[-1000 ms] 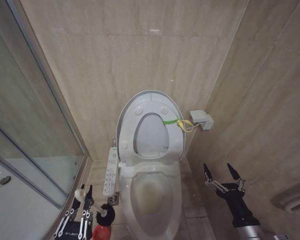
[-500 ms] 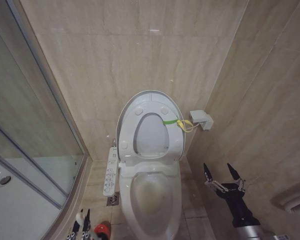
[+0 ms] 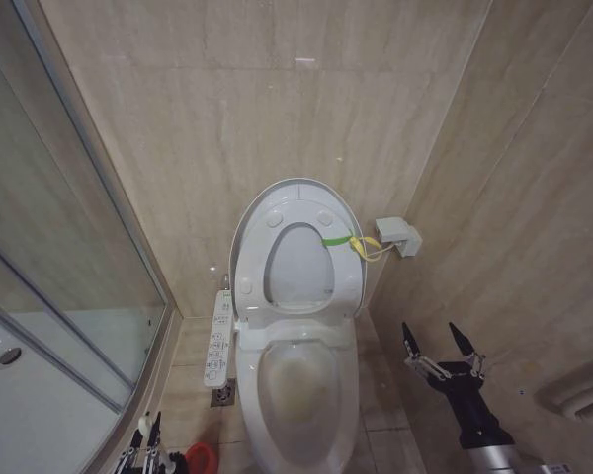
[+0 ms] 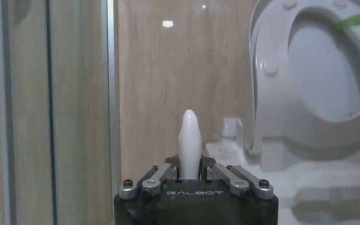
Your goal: Open the toilet lid, clean the toilet bowl with a toilet brush, close the toilet lid, and flush.
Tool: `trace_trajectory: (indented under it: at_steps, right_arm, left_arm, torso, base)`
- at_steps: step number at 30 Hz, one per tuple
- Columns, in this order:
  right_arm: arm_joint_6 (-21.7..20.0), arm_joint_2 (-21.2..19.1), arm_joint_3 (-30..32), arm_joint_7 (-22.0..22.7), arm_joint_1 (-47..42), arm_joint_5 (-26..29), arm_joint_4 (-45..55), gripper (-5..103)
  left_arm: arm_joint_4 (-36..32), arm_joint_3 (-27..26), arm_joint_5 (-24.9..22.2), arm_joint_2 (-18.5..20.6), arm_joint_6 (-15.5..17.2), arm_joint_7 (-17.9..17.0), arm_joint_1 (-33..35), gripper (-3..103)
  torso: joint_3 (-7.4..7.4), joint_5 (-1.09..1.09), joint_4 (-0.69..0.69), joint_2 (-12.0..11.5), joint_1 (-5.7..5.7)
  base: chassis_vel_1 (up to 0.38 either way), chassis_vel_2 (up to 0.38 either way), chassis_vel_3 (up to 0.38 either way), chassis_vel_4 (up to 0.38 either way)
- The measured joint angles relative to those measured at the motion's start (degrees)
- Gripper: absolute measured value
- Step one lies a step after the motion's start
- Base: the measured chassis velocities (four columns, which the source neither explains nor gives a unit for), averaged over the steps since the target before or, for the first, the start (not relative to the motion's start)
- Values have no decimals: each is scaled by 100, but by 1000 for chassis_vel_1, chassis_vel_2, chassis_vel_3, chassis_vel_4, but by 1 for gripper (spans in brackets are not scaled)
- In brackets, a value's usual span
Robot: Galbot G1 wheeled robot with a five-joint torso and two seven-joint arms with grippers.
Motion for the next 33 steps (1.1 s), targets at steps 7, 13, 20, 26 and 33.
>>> trace_trajectory:
  at_steps: [7,13,20,26,33]
  right_arm:
    - [0,0,0,1,0,0,0,100]
    - [0,0,0,2,0,0,0,100]
    - [0,0,0,2,0,0,0,100]
    - [0,0,0,2,0,0,0,100]
    - [0,0,0,2,0,0,0,100]
  left_arm:
    - [1064,186,-604,150,-3,759,-791,21]
    - [1506,230,-718,231,-5,1053,-1115,21]
    - [2171,168,-638,378,-13,1211,-1551,21]
    - [2589,181,-646,409,-14,1510,-1880,21]
    - [3116,254,-576,422,-15,1719,-2315,21]
  torso:
    - [0,0,-1,0,0]
    - [0,1,-1,0,0]
    - [0,1,0,0,0]
    - [0,1,0,0,0]
    - [0,1,-1,0,0]
  base:
    - [0,0,0,0]
    - [0,0,0,0]
    - [0,0,0,0]
    - [0,0,0,0]
    - [0,0,0,0]
